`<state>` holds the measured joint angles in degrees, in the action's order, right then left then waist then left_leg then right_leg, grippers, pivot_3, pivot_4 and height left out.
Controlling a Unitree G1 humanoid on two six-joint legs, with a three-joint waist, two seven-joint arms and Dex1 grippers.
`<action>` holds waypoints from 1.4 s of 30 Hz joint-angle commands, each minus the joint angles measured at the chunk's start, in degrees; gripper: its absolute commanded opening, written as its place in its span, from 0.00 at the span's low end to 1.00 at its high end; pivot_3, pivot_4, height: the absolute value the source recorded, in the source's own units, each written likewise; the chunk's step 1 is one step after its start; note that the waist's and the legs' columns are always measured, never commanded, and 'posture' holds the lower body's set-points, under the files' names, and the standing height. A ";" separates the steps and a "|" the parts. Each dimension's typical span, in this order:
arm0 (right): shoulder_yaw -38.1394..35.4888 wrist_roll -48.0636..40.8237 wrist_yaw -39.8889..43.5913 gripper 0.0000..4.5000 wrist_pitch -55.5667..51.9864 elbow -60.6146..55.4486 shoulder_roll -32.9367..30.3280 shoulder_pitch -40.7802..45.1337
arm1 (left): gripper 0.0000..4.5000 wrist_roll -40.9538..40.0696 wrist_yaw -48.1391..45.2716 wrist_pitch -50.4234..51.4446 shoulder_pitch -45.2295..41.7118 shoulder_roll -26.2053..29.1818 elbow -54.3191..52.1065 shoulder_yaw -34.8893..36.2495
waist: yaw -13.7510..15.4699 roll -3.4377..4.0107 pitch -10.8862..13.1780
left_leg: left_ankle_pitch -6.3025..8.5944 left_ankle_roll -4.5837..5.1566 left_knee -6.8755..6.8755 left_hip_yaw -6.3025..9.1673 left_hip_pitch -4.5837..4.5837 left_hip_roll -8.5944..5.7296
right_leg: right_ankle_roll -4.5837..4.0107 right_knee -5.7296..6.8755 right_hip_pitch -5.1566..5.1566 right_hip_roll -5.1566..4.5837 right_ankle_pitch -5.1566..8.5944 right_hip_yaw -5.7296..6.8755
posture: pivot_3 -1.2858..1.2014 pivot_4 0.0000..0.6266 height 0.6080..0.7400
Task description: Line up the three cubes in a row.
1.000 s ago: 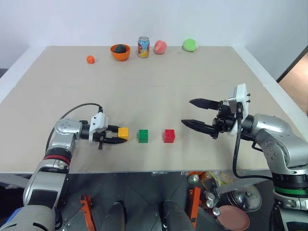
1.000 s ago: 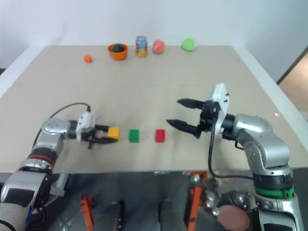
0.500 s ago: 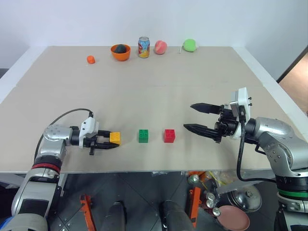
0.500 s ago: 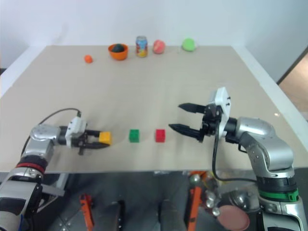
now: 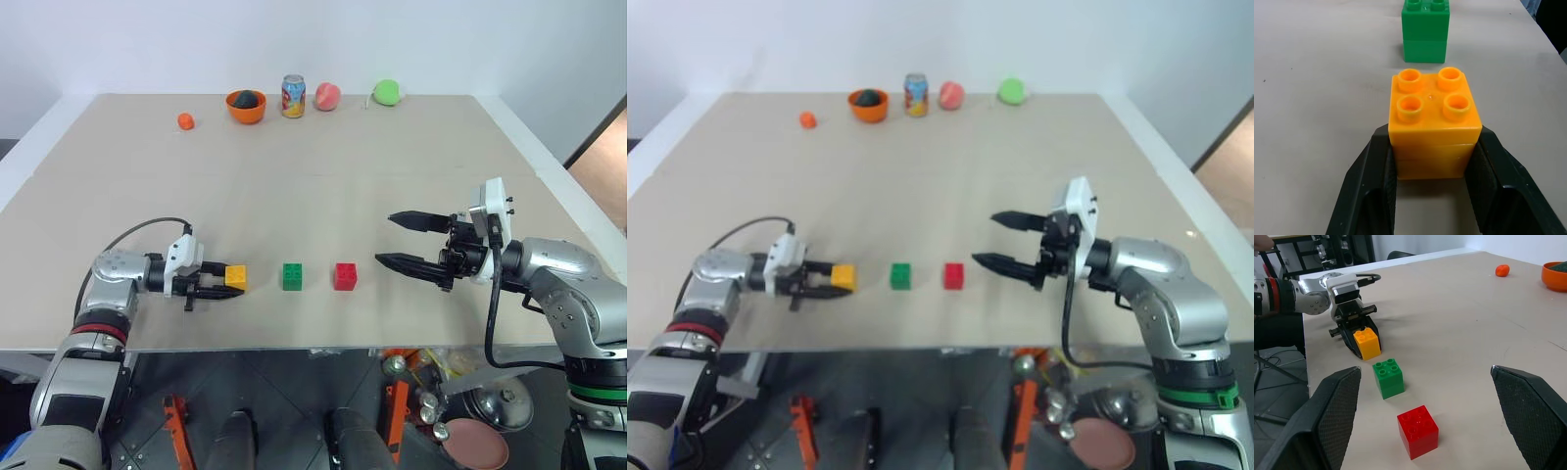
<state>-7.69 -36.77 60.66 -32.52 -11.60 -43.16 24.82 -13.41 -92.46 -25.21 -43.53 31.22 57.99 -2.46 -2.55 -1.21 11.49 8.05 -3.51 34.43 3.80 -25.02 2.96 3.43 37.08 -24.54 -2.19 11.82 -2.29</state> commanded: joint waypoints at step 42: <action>-3.22 9.94 -12.38 0.98 8.94 15.92 7.08 -4.28 | 0.99 -14.76 46.02 33.32 32.53 3.79 -44.66 23.77 | -0.01 -0.06 -0.05 | 0.01 -0.02 -0.06 -0.39 0.10 0.11 | 0.04 0.19 -0.22 -0.01 -0.03 -0.35 | 0.52 0.24 1.00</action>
<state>-7.48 -26.59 51.95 -24.93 6.53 -36.96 20.07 -25.88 -55.56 5.02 -11.74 36.78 20.10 16.63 -2.56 -1.27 11.44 8.04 -3.54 34.38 3.41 -24.94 3.08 3.46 37.29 -24.80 -2.16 11.73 -2.65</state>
